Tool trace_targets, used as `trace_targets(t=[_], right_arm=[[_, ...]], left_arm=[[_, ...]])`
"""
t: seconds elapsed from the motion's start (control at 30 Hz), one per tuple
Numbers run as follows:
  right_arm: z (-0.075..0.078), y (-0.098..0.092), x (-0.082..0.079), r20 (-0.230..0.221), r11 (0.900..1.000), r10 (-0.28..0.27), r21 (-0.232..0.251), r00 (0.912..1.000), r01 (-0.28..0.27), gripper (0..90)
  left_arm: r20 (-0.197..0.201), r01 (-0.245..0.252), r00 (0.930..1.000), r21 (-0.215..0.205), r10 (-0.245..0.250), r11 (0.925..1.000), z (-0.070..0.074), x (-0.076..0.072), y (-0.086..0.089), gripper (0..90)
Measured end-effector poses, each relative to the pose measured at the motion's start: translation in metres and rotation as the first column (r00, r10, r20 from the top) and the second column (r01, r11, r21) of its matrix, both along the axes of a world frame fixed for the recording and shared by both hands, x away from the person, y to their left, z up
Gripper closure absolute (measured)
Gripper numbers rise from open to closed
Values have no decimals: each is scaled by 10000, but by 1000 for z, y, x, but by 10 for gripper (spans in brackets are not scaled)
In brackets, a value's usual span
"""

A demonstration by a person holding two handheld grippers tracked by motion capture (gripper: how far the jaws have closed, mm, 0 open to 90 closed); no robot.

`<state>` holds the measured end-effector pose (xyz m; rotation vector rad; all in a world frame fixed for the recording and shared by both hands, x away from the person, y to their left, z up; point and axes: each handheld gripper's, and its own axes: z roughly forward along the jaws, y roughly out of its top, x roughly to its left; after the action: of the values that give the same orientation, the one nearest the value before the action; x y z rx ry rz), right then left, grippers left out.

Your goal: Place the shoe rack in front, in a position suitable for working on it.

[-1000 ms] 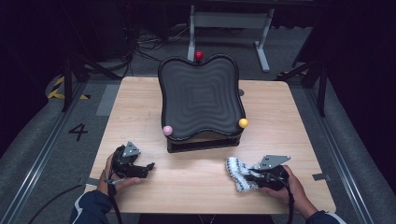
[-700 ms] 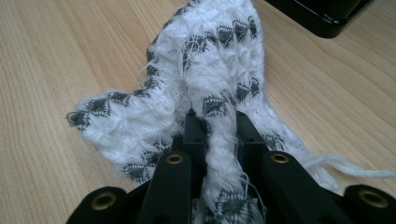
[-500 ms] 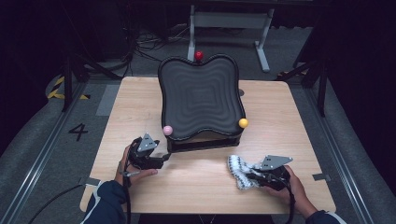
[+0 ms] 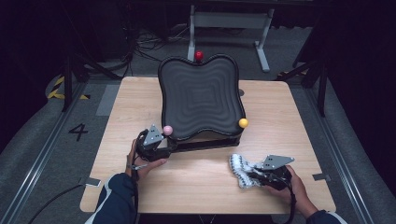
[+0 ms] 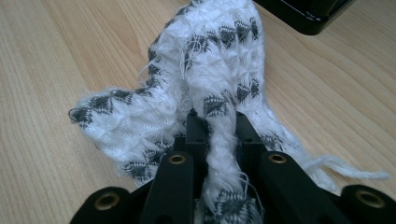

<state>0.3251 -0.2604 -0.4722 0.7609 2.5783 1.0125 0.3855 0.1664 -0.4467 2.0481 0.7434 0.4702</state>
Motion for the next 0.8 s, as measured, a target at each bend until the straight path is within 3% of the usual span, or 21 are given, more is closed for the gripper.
trace_targets(t=[0.3, 0.47, 0.67, 0.8], right_arm=[[0, -1, 0, 42, 10000, 51, 12, 10000, -51, 803], [-1, -1, 0, 44, 10000, 54, 45, 10000, -54, 803], [0, -1, 0, 101, 10000, 86, 1, 9999, -86, 803], [-1, 0, -1, 154, 10000, 74, -26, 9999, -73, 803]], left_arm=[[-11, 441, 9990, -37, -441, 9990, 0, -2, -4, 565], [-140, 369, 9992, 21, -368, 9993, -5, 1, -6, 518], [-311, 452, 9985, 331, -441, 9984, -12, 3, -5, 604], [-281, 356, 9990, 202, -350, 9992, -12, 2, -3, 674]])
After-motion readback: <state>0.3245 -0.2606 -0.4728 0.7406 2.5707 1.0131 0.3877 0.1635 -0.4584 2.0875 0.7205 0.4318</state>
